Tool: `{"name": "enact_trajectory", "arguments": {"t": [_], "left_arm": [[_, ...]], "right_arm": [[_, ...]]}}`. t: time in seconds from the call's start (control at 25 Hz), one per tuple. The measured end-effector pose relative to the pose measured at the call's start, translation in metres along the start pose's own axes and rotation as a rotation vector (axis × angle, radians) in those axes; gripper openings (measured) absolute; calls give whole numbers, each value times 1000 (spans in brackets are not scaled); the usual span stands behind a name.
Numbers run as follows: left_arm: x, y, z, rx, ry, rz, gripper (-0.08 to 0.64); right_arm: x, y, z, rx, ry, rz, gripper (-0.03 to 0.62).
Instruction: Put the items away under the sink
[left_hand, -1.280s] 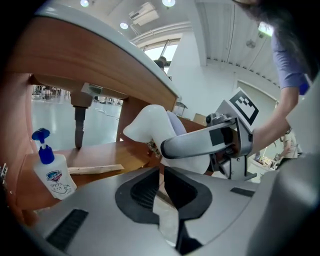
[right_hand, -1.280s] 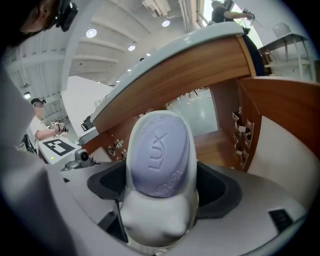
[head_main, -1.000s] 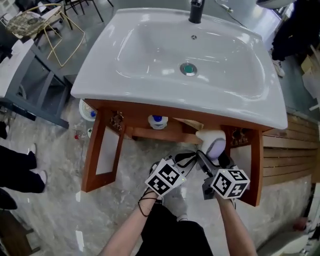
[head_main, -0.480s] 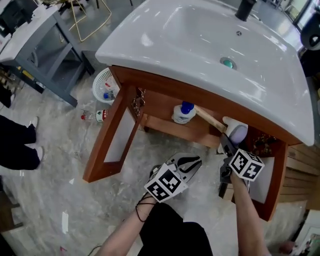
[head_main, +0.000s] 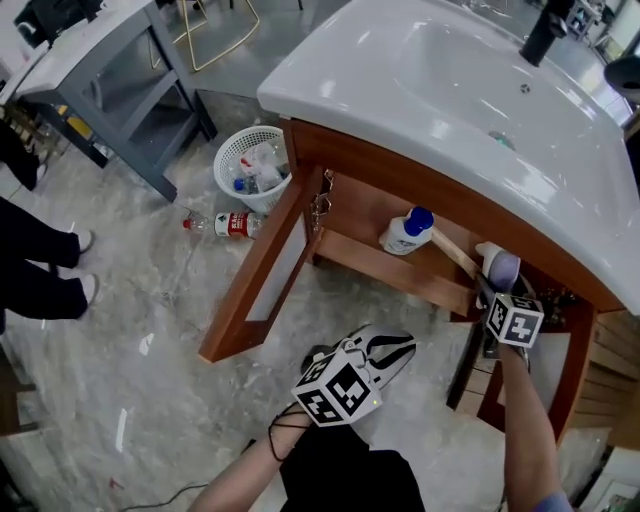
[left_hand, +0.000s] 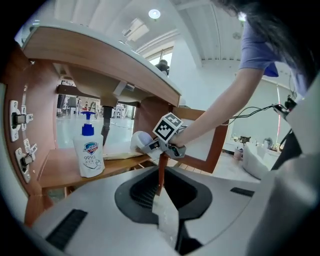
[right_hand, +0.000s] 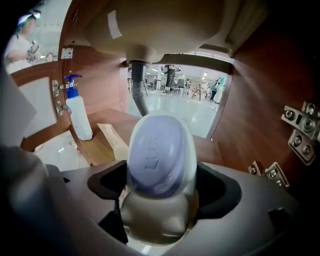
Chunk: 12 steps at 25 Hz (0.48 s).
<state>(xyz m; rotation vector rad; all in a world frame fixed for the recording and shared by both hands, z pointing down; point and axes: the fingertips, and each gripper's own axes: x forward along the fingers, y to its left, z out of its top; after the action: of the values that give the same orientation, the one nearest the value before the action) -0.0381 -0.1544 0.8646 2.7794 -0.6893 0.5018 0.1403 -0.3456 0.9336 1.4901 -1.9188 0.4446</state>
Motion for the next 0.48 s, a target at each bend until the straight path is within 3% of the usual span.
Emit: {"name": "enact_trajectory", "arguments": {"t": [0.16,0.28,0.48], "left_arm": [[-16,-1,-6,6,10,16,34],[-22,-2,-10,12,16,26,34],[-24,1,-12,2,11,51,34]], "right_arm": [[5,-6,2,-49,-14,-21,433],[10,-14,11,-21,-54,-36,397],[13,-14,23,-3,-77,-40,396]]}}
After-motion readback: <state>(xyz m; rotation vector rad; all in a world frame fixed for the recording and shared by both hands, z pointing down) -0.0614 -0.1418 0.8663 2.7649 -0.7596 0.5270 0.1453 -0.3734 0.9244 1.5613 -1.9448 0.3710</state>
